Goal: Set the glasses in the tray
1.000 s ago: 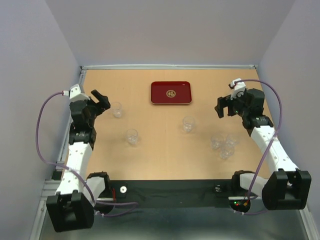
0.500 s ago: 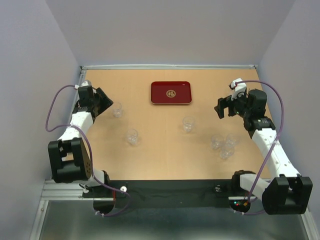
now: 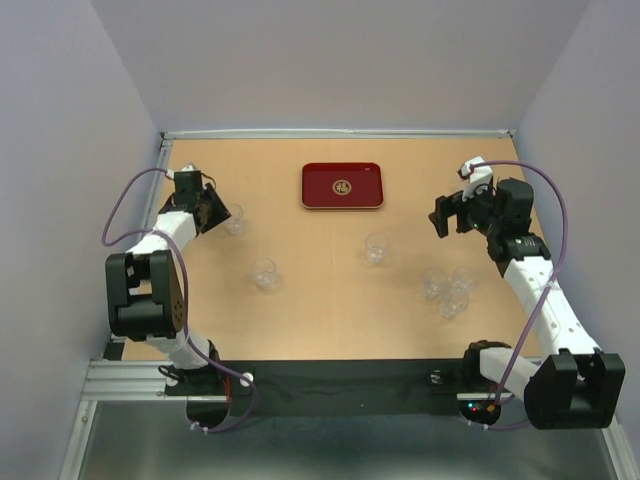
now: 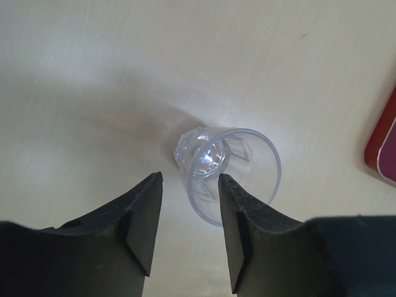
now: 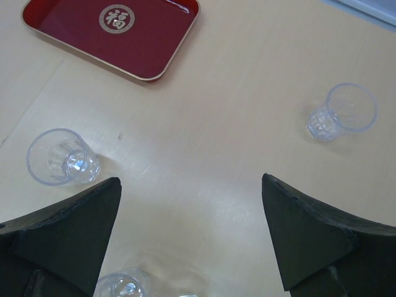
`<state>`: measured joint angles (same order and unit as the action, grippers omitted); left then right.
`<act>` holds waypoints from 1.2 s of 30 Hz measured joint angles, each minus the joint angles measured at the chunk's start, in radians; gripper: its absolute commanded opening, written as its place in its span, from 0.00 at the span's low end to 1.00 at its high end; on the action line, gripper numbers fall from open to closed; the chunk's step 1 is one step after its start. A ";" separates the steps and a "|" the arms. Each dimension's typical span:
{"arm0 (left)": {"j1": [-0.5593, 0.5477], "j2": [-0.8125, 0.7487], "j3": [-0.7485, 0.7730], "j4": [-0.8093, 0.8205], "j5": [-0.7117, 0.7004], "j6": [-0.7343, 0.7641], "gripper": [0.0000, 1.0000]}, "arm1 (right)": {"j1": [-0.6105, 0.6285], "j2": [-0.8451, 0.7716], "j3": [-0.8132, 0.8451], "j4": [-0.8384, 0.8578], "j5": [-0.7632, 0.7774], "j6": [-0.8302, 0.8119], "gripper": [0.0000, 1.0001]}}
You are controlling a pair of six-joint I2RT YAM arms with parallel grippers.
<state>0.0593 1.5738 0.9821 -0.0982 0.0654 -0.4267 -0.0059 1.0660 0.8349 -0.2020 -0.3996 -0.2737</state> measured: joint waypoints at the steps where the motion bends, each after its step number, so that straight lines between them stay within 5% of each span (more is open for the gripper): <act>1: -0.005 0.005 0.000 -0.001 -0.006 0.003 0.43 | 0.000 0.000 0.000 0.000 0.000 -0.001 1.00; 10: -0.035 0.017 0.001 -0.008 -0.084 0.033 0.00 | 0.000 -0.005 0.000 0.000 0.008 -0.005 1.00; 21: -0.107 0.014 0.063 -0.029 -0.137 0.076 0.00 | 0.000 -0.019 0.000 0.000 0.015 -0.012 1.00; 28: -0.184 0.032 0.199 -0.034 -0.050 0.127 0.00 | 0.000 -0.019 0.000 0.000 0.015 -0.019 1.00; 36: -0.272 0.261 0.490 -0.044 0.041 0.158 0.00 | 0.000 -0.019 0.000 0.000 0.015 -0.019 1.00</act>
<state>-0.2131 1.8351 1.4723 -0.1425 0.1066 -0.2691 -0.0059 1.0466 0.8345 -0.2020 -0.3847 -0.2932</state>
